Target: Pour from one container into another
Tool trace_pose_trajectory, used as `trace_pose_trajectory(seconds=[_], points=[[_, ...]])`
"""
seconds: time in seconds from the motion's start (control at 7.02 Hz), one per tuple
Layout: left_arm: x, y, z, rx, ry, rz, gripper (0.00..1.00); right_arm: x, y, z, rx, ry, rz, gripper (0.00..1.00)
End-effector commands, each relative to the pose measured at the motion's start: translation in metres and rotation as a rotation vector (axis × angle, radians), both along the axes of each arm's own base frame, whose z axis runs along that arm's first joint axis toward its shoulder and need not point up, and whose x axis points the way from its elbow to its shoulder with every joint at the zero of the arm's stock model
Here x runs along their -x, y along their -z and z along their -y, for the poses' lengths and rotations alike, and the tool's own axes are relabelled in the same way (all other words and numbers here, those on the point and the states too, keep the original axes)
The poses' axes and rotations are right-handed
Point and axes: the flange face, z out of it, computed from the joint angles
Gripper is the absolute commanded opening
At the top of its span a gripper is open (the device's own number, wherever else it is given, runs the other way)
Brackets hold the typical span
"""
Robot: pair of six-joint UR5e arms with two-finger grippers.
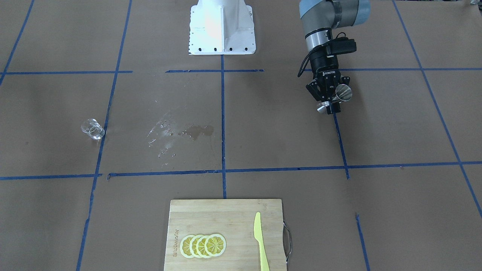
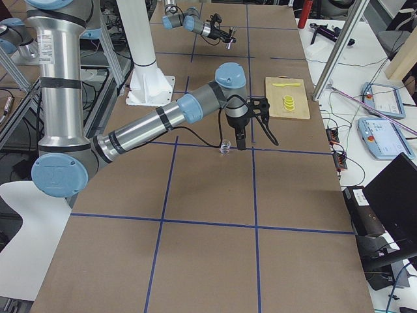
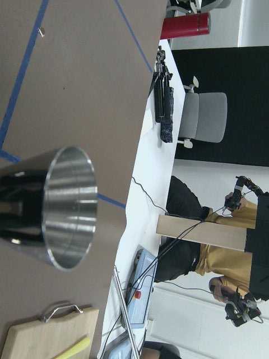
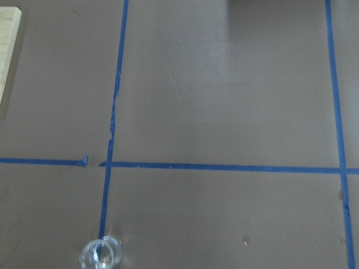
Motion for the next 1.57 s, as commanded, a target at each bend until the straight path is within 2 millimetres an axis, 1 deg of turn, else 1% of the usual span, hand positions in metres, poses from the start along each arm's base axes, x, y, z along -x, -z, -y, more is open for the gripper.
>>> trace_pose_trajectory(seconds=[0.0,0.14,0.28,0.43,0.57,0.71,0.85,1.0,1.14,1.28,1.42], points=[[0.001,0.011,0.000,-0.072,-0.048,-0.044,0.00,0.031,-0.031,-0.063,-0.123,-0.057,0.064,1.00],[-0.003,0.005,0.000,-0.103,-0.067,-0.053,0.00,0.036,-0.029,-0.069,-0.145,-0.054,0.085,1.00],[0.001,0.011,-0.001,-0.146,-0.089,-0.068,0.00,0.044,-0.029,-0.071,-0.166,-0.058,0.079,1.00],[0.005,0.016,-0.001,-0.181,-0.108,-0.044,0.00,0.053,-0.035,-0.084,-0.211,-0.065,0.073,1.00],[0.009,0.019,-0.003,-0.205,-0.116,-0.062,0.00,0.070,-0.033,-0.091,-0.204,-0.106,0.106,1.00],[0.010,0.021,-0.003,-0.235,-0.130,-0.035,0.00,0.090,-0.036,-0.097,-0.209,-0.117,0.090,1.00],[0.012,0.020,-0.002,-0.238,-0.131,-0.022,0.00,0.109,-0.042,-0.109,-0.235,-0.152,0.073,1.00],[0.014,0.020,0.001,-0.239,-0.126,-0.020,0.00,0.131,-0.043,-0.120,-0.256,-0.183,0.074,1.00],[0.013,0.022,0.002,-0.240,-0.141,-0.015,0.00,0.165,-0.043,-0.134,-0.278,-0.236,0.055,1.00],[0.017,0.024,0.004,-0.244,-0.140,-0.014,0.00,0.206,-0.048,-0.156,-0.348,-0.321,0.016,1.00],[0.015,0.020,0.003,-0.245,-0.182,-0.051,0.00,0.228,-0.072,-0.167,-0.369,-0.370,-0.026,1.00]])
